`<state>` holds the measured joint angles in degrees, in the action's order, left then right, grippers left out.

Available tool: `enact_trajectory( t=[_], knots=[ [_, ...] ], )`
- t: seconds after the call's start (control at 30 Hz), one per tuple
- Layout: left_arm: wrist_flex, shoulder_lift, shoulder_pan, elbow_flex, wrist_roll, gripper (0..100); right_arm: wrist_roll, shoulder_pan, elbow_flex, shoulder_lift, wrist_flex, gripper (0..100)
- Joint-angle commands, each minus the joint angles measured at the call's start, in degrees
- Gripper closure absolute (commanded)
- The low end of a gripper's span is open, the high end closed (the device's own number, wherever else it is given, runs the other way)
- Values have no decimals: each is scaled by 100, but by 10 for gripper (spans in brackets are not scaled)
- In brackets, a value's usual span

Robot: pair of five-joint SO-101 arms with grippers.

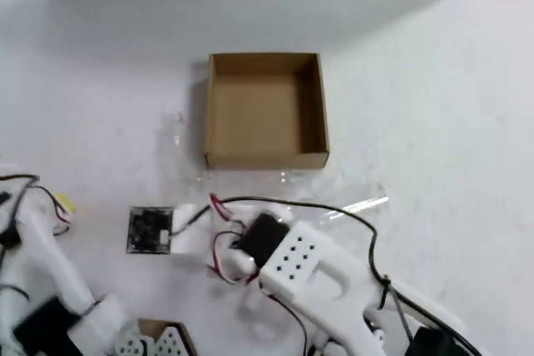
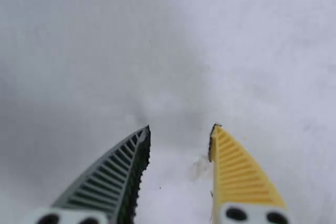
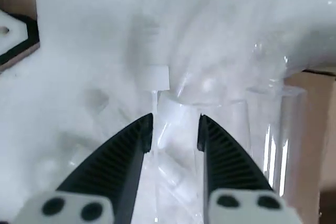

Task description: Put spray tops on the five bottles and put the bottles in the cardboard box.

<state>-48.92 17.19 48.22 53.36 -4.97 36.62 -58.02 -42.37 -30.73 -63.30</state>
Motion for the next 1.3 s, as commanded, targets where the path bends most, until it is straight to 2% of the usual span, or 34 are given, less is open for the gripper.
enact_trajectory(
  t=[0.0, 0.23, 0.5, 0.83, 1.0, 1.27],
  knots=[
    [-281, -875, 198, -932, -70, 813, -220, -224, -114, 31, 857, 906],
    [-308, -1103, 198, -1081, -70, 814, -229, -479, -510, 752, 2062, 903],
    [-308, -1138, 163, -1064, -70, 814, -193, -444, -475, 1657, 2747, 903],
    [-308, -1147, 154, -1064, -53, 814, -176, -444, -237, 1771, 2255, 900],
    [-308, -1156, 154, -1055, -44, 814, -158, -470, -246, 1780, 1956, 817],
    [-308, -1156, 154, -1055, -35, 814, 53, -479, 0, 2651, 2097, 859]
  ],
)
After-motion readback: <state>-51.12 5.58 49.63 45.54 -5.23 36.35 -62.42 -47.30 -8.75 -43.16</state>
